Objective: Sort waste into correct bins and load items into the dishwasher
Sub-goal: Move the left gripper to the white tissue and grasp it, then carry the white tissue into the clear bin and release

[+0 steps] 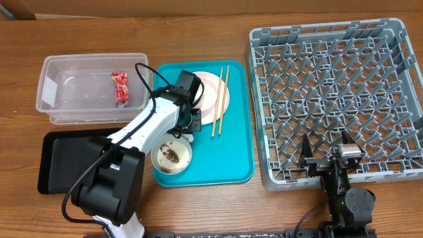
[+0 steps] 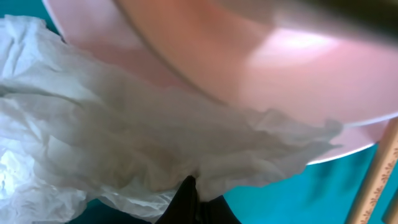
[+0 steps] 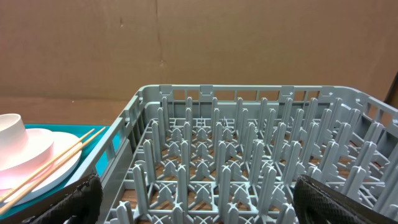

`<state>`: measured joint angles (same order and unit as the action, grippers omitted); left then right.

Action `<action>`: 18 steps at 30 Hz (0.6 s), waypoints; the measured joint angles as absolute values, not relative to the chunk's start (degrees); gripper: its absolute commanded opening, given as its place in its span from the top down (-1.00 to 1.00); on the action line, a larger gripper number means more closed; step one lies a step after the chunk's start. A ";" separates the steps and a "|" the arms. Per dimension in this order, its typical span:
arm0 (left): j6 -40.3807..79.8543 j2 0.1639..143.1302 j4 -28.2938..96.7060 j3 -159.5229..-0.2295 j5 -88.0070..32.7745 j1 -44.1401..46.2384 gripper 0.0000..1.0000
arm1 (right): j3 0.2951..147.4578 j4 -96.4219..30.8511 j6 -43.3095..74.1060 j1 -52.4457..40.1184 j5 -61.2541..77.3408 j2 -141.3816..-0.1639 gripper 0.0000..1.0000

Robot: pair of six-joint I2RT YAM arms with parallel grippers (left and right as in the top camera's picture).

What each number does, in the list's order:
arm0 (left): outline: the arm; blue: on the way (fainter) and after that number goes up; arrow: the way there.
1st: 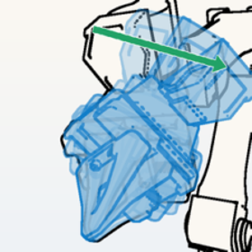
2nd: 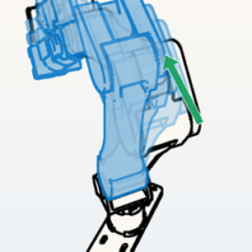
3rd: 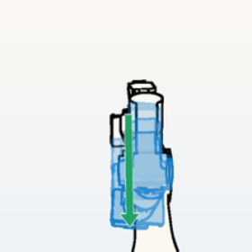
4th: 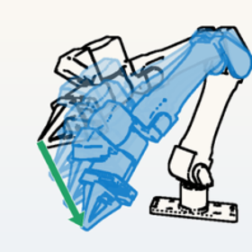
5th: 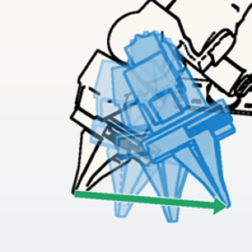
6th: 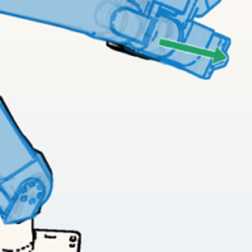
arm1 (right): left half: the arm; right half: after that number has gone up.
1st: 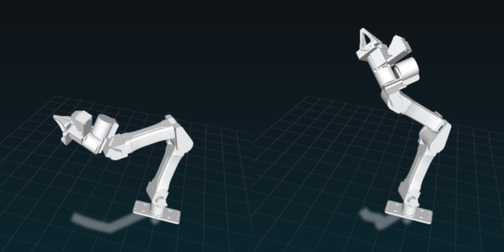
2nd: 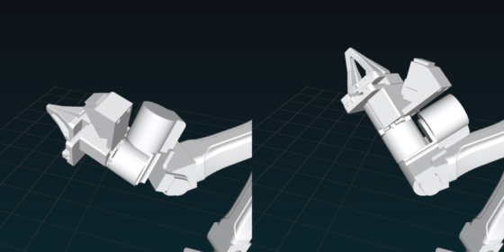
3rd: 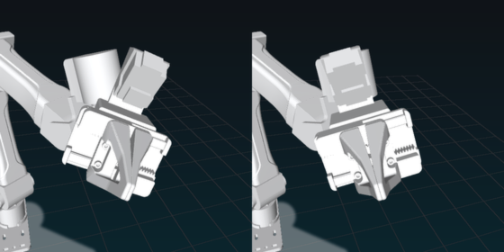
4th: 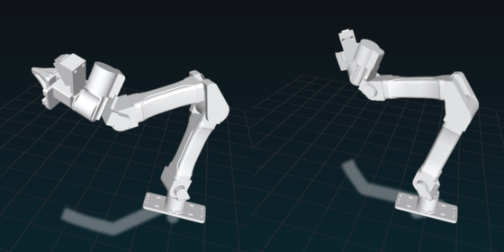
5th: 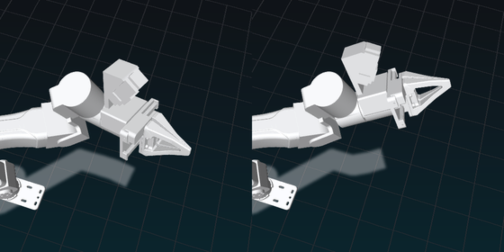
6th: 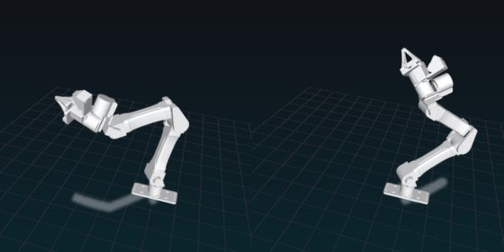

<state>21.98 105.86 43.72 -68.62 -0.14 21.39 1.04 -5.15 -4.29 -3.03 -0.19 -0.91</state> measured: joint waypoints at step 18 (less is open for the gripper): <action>20.86 91.44 46.11 -72.82 4.49 20.47 0.92 | 1.04 -5.15 -4.27 -3.03 -0.19 -0.91 -1.00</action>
